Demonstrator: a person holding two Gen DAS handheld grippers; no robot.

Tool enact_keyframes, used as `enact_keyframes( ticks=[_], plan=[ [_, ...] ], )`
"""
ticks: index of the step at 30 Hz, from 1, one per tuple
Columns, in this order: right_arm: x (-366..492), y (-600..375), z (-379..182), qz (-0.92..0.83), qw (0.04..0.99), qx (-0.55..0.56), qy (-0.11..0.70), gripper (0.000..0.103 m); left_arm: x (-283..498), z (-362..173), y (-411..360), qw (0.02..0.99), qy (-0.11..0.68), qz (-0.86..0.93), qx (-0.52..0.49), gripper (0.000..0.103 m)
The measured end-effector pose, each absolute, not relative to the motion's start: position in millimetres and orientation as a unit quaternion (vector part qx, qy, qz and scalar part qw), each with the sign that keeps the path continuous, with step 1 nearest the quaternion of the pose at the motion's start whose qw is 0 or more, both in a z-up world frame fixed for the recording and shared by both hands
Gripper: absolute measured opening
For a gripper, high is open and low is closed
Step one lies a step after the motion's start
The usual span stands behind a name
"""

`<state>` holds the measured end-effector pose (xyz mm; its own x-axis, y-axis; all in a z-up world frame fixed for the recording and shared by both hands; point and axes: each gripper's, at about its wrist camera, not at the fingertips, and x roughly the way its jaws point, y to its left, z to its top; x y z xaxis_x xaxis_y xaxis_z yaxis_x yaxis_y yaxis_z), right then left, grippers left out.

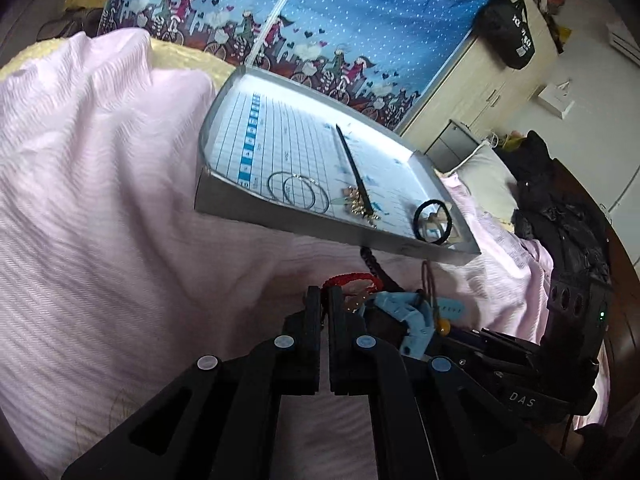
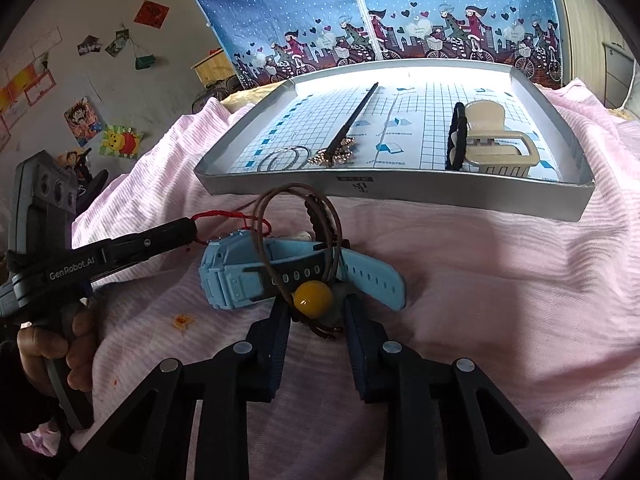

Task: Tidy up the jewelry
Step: 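Grasp the red bead bracelet with the left tool while the right tool grasps the brown cord, then lower the red bracelet into the tray with the left tool while the right tool drops the cord there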

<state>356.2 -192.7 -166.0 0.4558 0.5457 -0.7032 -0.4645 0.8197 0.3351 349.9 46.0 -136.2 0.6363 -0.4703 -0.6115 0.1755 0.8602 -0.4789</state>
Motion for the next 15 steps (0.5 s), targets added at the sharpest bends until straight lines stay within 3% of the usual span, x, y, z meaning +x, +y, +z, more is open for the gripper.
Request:
enact_keyframes(
  ticks=[15],
  plan=[
    [347,-201,-140,0.307,0.865,0.083,0.388,0.025,324,-106,30,0.904,0.358,-0.145,-0.183,0.001]
  ],
)
